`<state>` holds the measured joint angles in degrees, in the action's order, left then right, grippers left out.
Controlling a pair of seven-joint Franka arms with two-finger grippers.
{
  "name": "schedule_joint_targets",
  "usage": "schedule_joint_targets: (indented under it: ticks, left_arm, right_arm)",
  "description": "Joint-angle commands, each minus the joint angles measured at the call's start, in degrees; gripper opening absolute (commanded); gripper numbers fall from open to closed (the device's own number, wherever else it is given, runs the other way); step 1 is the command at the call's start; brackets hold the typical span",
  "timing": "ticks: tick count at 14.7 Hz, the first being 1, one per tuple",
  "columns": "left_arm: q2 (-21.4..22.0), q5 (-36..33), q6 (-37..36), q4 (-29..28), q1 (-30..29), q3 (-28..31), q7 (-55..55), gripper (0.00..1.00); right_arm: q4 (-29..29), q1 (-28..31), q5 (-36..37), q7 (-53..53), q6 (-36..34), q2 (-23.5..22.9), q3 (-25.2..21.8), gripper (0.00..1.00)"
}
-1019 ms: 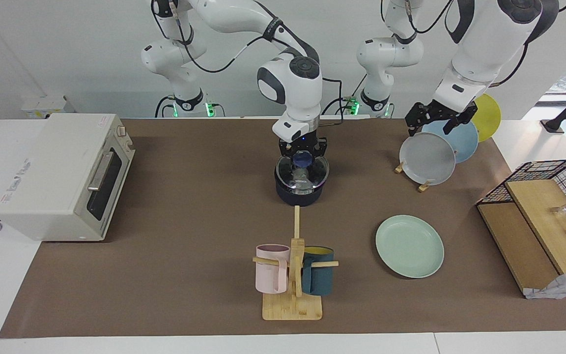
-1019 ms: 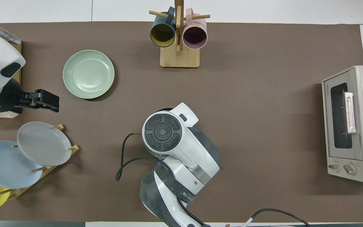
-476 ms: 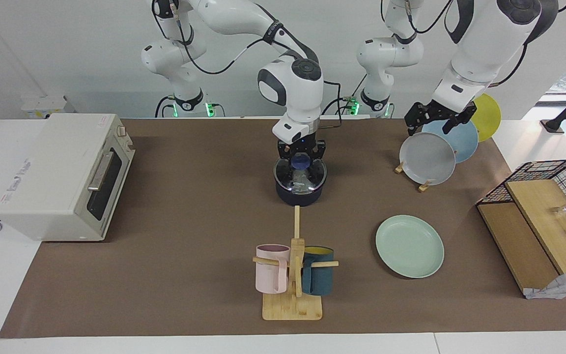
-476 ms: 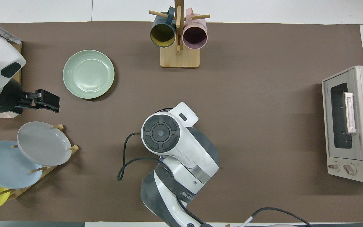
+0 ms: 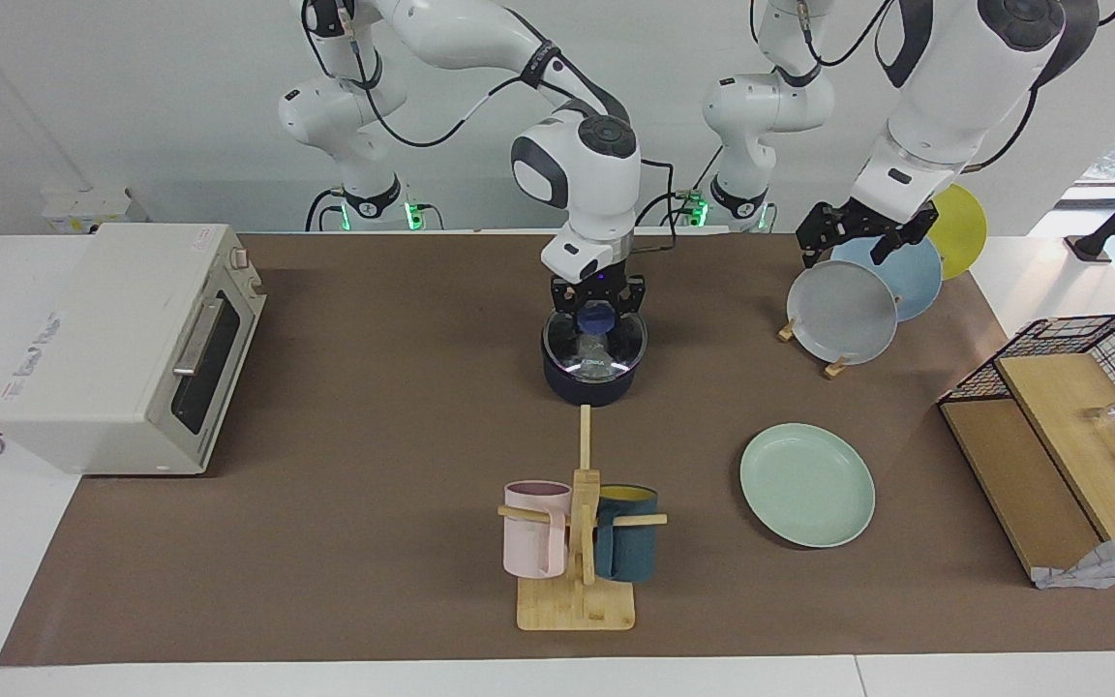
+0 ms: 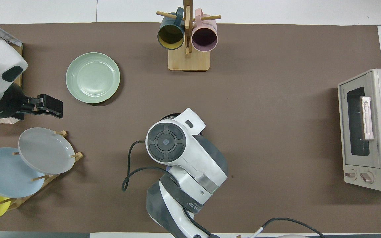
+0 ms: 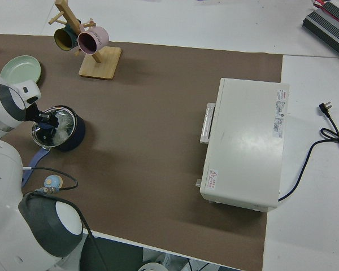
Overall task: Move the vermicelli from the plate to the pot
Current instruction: 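Lower the glass lid onto the black pot with the right gripper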
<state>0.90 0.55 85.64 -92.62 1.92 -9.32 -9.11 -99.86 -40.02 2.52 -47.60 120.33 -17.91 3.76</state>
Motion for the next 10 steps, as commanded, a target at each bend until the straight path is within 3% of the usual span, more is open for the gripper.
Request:
schedule_joint_targets:
  ticks: [1, 4, 6, 10]
  left_arm:
    - [0.86, 0.42, -0.48, -0.90, -0.07, 0.01, 0.06, 1.00]
    - [0.86, 1.65, -0.48, -0.90, -0.07, 0.09, -0.29, 1.00]
    - [0.86, 1.65, -0.65, -0.90, -0.16, 0.09, -0.03, 1.00]
    - [0.77, 1.65, -0.57, -0.81, -0.16, 0.09, -0.03, 1.00]
  right_arm:
    - [0.28, -0.32, 2.75, -1.61, 0.70, -0.73, -0.07, 0.83]
    - [0.19, -0.50, 2.93, -1.61, 0.61, -0.73, -0.07, 0.81]
    - [0.19, -0.67, 4.93, -1.53, 0.35, -0.64, -0.07, 0.73]
    - [0.28, -1.11, 6.27, -1.44, 0.34, -0.64, -0.07, 0.73]
